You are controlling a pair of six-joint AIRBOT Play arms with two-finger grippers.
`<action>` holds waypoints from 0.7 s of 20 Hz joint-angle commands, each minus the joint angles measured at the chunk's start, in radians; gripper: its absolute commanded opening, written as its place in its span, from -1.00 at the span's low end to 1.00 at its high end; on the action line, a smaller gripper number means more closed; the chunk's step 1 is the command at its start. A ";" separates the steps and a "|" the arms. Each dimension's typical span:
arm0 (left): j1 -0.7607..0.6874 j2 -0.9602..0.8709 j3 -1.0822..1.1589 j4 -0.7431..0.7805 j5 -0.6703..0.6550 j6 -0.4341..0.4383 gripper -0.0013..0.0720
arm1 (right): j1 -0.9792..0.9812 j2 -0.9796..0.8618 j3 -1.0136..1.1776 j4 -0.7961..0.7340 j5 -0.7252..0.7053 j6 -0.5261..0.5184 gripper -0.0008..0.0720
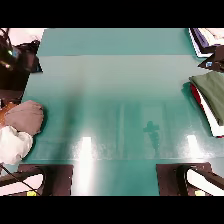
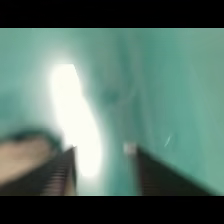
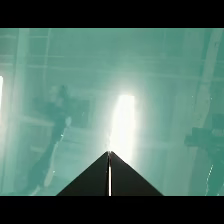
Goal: Fold the shirts.
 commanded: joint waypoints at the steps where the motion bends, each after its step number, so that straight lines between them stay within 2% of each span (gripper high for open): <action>1: 0.000 0.002 -0.224 0.194 -0.013 -0.023 0.53 | 0.001 0.001 0.000 0.000 0.000 -0.004 -0.94; 3: 0.010 0.002 -0.382 0.297 0.045 -0.060 0.54 | 0.001 0.001 0.000 0.000 0.000 -0.004 -0.94; 7: 0.102 0.002 -0.593 0.320 0.197 -0.134 0.54 | 0.001 0.001 0.000 0.000 0.000 -0.005 -0.94; 14: 0.161 -0.002 -0.705 0.308 0.318 -0.153 0.51 | 0.001 0.001 0.000 0.000 -0.008 -0.004 -0.94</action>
